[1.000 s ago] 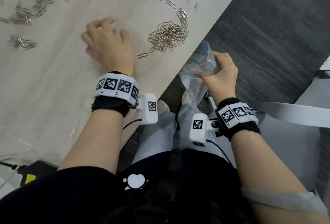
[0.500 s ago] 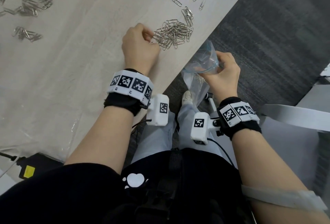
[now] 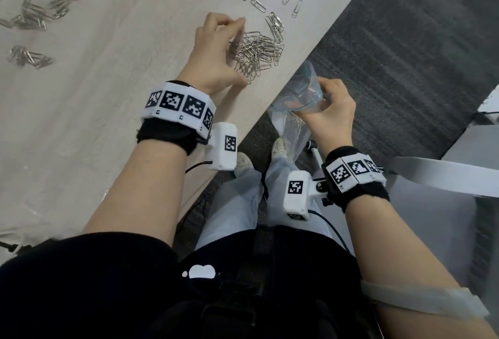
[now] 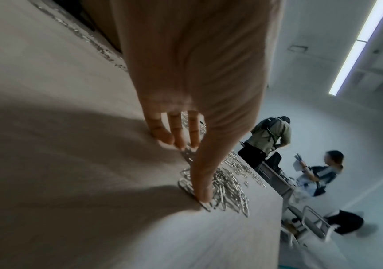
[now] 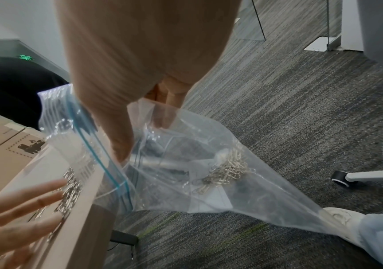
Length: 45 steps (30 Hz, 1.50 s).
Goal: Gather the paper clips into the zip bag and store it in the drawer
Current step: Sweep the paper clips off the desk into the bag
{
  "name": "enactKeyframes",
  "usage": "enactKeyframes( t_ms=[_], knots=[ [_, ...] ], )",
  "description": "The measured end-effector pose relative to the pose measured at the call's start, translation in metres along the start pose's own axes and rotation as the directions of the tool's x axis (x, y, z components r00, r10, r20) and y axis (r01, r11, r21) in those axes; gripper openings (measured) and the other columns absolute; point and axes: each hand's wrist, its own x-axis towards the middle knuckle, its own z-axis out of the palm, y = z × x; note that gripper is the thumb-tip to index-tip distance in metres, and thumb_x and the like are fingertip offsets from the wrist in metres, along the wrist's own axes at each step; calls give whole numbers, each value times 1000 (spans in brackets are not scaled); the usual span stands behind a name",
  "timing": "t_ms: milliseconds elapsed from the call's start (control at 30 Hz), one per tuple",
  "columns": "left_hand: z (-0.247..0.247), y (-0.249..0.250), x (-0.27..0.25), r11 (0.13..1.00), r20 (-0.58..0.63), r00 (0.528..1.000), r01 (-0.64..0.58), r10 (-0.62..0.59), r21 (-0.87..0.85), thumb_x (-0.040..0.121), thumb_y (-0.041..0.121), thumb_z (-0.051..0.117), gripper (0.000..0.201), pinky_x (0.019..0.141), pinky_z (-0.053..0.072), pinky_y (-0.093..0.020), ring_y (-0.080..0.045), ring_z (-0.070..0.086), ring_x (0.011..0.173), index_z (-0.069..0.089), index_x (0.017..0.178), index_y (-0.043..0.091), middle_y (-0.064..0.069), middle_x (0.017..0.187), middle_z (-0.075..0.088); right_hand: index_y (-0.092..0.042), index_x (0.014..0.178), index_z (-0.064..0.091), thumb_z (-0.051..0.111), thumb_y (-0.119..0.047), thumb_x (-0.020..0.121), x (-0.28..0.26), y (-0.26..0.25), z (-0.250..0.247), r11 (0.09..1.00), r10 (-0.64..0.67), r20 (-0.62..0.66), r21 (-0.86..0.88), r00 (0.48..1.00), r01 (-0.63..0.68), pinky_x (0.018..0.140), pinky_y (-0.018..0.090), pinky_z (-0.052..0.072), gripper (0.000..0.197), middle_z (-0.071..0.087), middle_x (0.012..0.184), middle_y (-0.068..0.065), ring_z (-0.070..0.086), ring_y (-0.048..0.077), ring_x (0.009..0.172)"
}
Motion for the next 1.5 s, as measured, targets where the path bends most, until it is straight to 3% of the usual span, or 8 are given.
enactKeyframes(
  t_ms=[267, 433, 767, 900, 1067, 1233, 1333, 1500],
  knots=[
    [19, 19, 10, 987, 36, 988, -151, 149, 56, 68, 19, 80, 65, 77, 35, -14, -11, 46, 82, 55, 128, 25, -2, 124, 43, -8, 102, 67, 81, -25, 67, 1, 2, 0, 1000, -19, -2, -7, 1000, 19, 72, 12, 44, 42, 56, 93, -1, 53, -8, 82],
    [31, 24, 7, 974, 57, 974, -224, 221, 44, 67, 19, 79, 43, 74, 43, -24, -11, 49, 73, 67, 109, 23, 3, 102, 47, -8, 101, 68, 81, -25, 66, 2, 3, 1, 1000, -29, -2, -2, 1000, 29, 71, 10, 43, 42, 56, 92, -1, 53, -10, 82],
    [49, 33, 3, 950, 95, 948, -308, 303, 44, 69, 11, 76, 31, 68, 40, -19, -13, 53, 77, 72, 99, 13, -9, 102, 60, -5, 102, 67, 82, -28, 64, 4, 4, 2, 1000, -22, 15, -18, 1000, 22, 71, 14, 45, 46, 57, 93, 2, 53, -4, 80],
    [51, 37, -3, 945, 93, 956, -254, 277, -205, 65, -6, 70, 35, 66, 46, -10, -7, 58, 71, 72, 96, 10, -2, 91, 65, -6, 102, 67, 80, -28, 66, 3, 5, 2, 999, -32, 12, -14, 999, 32, 70, 10, 41, 44, 55, 91, -1, 52, -7, 79],
    [41, 32, -5, 874, -107, 975, -224, 197, -432, 76, -8, 58, 34, 73, 56, -22, -10, 66, 87, 71, 94, 17, -3, 93, 70, -8, 101, 68, 82, -31, 66, 3, 6, 2, 1000, -29, 10, 0, 1000, 29, 70, 9, 41, 44, 50, 86, -15, 52, -10, 81],
    [27, 10, 3, 969, -299, 949, -162, 101, -188, 74, 0, 65, 45, 97, 39, -15, -15, 47, 121, 64, 115, 17, -2, 127, 55, -8, 101, 67, 80, -41, 64, 2, 5, 2, 999, -34, 7, 22, 999, 33, 70, 7, 40, 51, 50, 87, -16, 52, -11, 83],
    [24, 4, 5, 993, -160, 985, -41, 59, 113, 75, 29, 71, 71, 113, 13, -40, -20, 13, 144, 40, 139, 23, 1, 154, 24, -7, 101, 68, 82, -34, 66, 3, 6, 3, 1000, -22, 5, 10, 1000, 22, 70, 7, 40, 47, 49, 87, -18, 52, -11, 83],
    [30, 3, 4, 935, 41, 988, -153, 148, 319, 82, 51, 58, 87, 116, -5, -46, -25, -12, 145, 11, 149, 20, 1, 159, -2, -9, 101, 67, 79, -38, 65, 4, 5, 4, 1000, -21, 19, 4, 1000, 21, 68, 5, 38, 48, 50, 86, -17, 52, -10, 82]
  ],
)
